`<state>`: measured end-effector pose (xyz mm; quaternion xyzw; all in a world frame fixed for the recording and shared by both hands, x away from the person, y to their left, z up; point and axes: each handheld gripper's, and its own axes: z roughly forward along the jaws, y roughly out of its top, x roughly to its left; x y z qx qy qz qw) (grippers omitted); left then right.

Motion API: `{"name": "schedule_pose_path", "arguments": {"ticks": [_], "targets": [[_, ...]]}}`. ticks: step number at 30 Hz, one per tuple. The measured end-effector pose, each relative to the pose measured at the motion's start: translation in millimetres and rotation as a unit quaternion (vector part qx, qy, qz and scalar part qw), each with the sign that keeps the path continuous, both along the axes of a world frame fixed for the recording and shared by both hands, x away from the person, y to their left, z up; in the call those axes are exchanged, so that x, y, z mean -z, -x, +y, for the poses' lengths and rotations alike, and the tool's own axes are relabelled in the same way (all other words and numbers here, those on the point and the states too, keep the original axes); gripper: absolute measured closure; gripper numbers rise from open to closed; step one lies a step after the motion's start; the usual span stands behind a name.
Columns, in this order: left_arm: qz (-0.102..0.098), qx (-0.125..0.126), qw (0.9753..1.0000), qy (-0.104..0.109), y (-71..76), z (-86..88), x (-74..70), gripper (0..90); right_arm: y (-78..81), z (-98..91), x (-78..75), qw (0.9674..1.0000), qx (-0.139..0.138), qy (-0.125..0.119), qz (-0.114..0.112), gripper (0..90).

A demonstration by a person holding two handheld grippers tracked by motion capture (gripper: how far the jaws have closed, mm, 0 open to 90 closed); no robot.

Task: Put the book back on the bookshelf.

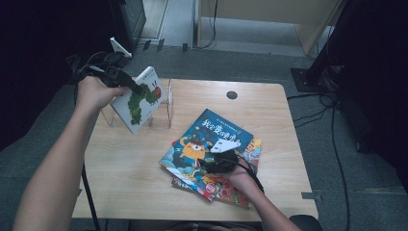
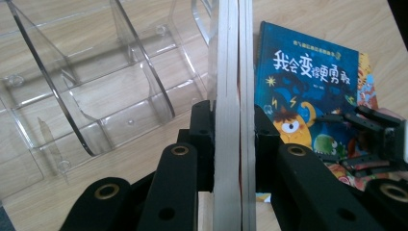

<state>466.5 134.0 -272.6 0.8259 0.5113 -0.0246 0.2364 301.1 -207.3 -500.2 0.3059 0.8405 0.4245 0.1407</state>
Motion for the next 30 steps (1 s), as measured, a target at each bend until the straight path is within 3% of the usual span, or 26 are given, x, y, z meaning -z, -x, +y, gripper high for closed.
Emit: {"name": "schedule_pose_path", "arguments": {"ticks": [4, 7, 12, 30], "targets": [[0.004, -0.010, 0.9999, 0.002, -9.2, -2.6, 3.8, 77.6, -0.1, -0.1, 0.0, 1.0000, 0.000, 0.000, 0.000, 36.2], [-0.001, -0.007, 0.9999, -0.015, -14.2, -8.2, 4.7, 77.5, -0.1, 0.0, 0.0, 1.0000, 0.000, 0.000, 0.000, 36.2], [-0.001, -0.016, 0.9997, -0.021, -24.2, -10.7, 6.0, 77.6, 0.0, 0.0, 0.0, 1.0000, 0.000, 0.000, 0.000, 36.2], [0.008, -0.035, 0.9991, -0.024, -50.0, -25.6, 22.3, 77.4, -0.2, -0.1, 0.0, 1.0000, 0.000, 0.000, 0.001, 36.1]]}}
